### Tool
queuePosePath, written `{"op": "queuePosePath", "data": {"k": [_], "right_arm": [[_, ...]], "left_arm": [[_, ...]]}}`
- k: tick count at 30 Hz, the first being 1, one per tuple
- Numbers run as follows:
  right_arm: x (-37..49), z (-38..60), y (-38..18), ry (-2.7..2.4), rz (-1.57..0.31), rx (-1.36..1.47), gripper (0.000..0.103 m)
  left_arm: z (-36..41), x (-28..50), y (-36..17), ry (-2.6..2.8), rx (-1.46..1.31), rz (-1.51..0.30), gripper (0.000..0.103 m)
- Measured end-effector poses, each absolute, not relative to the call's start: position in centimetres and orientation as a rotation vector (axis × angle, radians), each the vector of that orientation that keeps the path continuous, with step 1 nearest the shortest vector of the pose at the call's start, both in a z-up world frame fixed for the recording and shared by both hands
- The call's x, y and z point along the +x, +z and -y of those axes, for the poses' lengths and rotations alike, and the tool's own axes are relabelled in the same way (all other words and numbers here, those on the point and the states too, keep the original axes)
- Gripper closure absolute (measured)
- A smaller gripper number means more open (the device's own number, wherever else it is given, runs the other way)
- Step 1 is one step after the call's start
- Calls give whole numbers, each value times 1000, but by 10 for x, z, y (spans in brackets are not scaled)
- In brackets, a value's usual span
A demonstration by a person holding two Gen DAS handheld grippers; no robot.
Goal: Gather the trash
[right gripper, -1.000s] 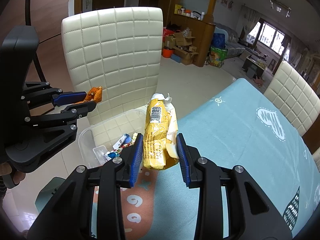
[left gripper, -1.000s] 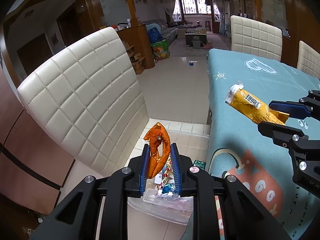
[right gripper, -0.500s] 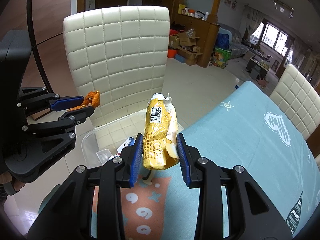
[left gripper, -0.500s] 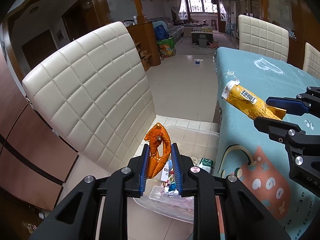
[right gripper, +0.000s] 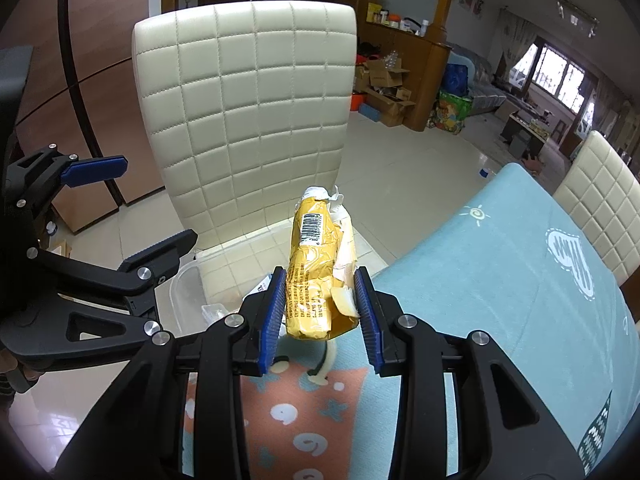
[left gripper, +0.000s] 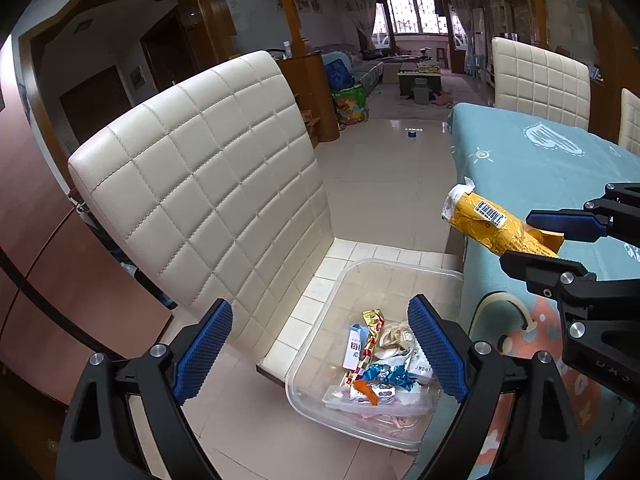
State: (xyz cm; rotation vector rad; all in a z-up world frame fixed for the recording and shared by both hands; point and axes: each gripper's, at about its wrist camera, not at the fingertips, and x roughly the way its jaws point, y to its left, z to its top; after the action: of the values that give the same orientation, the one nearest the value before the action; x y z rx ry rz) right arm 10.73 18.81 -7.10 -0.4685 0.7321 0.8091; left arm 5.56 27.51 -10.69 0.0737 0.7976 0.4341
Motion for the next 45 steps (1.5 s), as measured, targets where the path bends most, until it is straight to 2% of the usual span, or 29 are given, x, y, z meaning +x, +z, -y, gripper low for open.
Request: {"op": "queuePosePath", "data": {"k": [2, 4, 6, 7, 8, 14, 16, 18, 25, 37, 45], "right_arm": [[106, -190, -71, 814, -731, -475, 63], [105, -193, -71, 819, -728, -476, 56], [103, -194, -70, 814, -706, -480, 39], [103, -194, -69, 803, -694, -480, 34], [103, -193, -69, 795, -687, -478, 24], [108, -184, -68, 754, -690, -465, 22], [111, -177, -68, 735, -703, -436, 17], [113, -169, -67, 712, -717, -393, 6], [118, -130, -71, 651, -783, -249, 4], [91, -38, -20, 421, -656, -143, 4], [56, 3, 5, 337, -577, -121, 4]], "left_arm": [[-280, 54, -108, 442, 65, -803, 16], [-283, 51, -107, 454, 54, -801, 16], [-286, 50, -106, 457, 44, -801, 16], [-288, 50, -106, 467, 42, -801, 16], [-289, 49, -106, 477, 43, -802, 16], [-293, 47, -103, 483, 23, -796, 16], [-291, 47, -101, 478, 16, -791, 16], [-288, 47, -99, 478, 10, -785, 16], [-271, 50, -94, 433, -62, -752, 16], [-199, 41, -45, 329, -43, -594, 16], [-167, 20, -22, 267, -67, -563, 16]]}}
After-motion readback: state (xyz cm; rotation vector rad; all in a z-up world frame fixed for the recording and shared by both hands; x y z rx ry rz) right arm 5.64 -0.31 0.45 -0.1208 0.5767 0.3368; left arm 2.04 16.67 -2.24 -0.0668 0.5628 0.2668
